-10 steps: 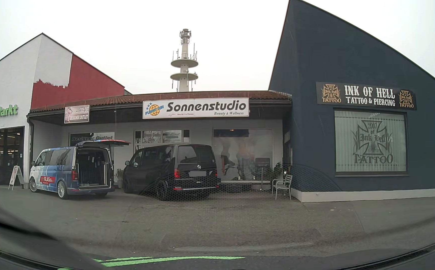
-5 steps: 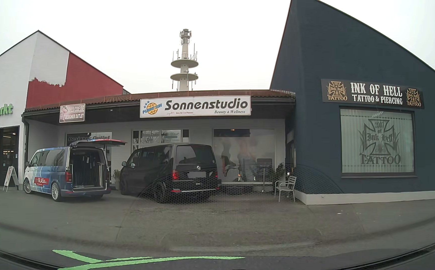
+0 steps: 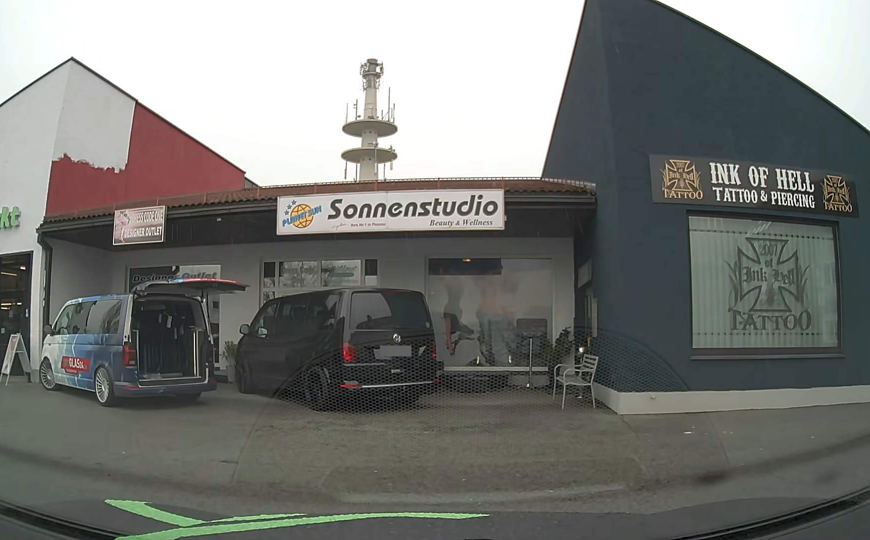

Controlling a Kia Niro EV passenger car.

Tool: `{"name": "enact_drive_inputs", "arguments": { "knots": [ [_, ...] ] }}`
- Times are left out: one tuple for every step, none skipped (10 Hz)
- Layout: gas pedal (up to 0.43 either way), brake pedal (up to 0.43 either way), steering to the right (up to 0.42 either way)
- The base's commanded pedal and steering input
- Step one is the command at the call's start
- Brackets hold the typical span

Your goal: Follow the waypoints while adhering to traffic rules and regulations

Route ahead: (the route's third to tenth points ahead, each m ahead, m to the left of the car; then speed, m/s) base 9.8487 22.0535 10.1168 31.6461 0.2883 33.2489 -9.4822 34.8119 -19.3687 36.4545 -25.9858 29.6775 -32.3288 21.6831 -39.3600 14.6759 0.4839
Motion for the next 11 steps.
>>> {"name": "enact_drive_inputs", "arguments": {
  "knots": [
    [0.000,0.024,-0.010],
    [0.000,0.018,-0.010],
    [0.000,0.012,-0.010],
    [0.000,0.012,-0.011],
    [0.000,0.000,-0.011],
    [0.000,0.000,-0.011],
    [0.000,0.000,-0.011],
    [0.000,0.000,-0.011],
    [0.000,0.000,-0.011],
    [0.000,0.000,-0.011],
    [0.000,0.000,-0.011]
  ]
}}
